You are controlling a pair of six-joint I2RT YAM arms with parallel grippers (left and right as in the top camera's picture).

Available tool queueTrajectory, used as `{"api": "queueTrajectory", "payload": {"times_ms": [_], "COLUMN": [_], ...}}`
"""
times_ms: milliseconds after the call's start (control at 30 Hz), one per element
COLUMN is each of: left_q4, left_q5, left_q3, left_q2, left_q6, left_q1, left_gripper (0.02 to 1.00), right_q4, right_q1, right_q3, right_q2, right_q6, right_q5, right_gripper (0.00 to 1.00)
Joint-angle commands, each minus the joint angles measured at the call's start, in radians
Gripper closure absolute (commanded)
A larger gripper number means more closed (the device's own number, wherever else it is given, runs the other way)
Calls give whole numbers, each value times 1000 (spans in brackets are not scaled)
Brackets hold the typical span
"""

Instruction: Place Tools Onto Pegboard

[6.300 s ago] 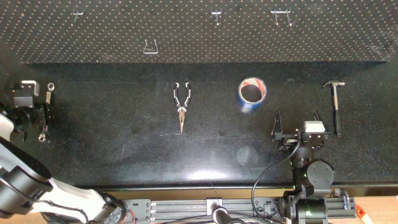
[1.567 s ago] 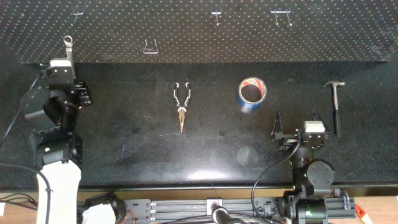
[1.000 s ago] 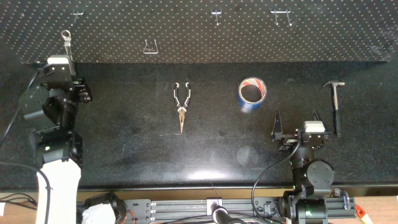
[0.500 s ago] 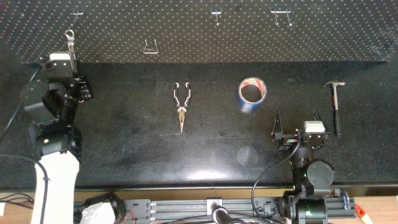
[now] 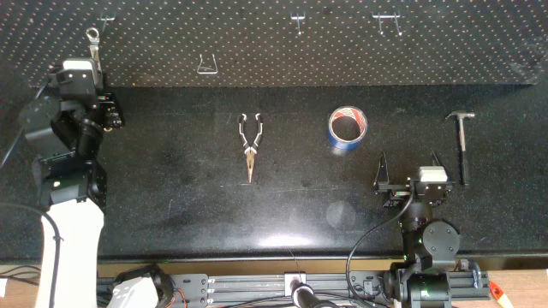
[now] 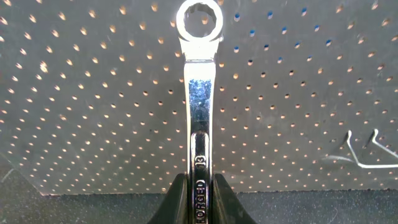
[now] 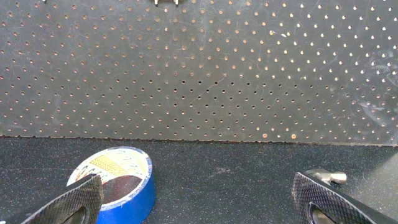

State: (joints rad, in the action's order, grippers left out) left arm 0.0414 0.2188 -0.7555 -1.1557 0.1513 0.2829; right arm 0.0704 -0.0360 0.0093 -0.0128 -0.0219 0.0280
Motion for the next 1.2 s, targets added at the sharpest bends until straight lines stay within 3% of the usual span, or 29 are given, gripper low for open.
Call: {"api": "queueTrajectory", "payload": {"times_ms": [33,1200], "left_q4": [12,79], "left_q5": [26,29], "left_q3": [-31,-118], "left_q2": [-16,-282], "left_q6": [-16,-16], "left_q1": [-4,-2], "left_gripper": [989,989], "right_q4": [1,1], "right_q1": [7,7], "right_q3": [-5,-5], "right_q2": [9,9], "right_q6": [-11,-11], "right_q5": [6,6], "right_gripper": [18,20]}}
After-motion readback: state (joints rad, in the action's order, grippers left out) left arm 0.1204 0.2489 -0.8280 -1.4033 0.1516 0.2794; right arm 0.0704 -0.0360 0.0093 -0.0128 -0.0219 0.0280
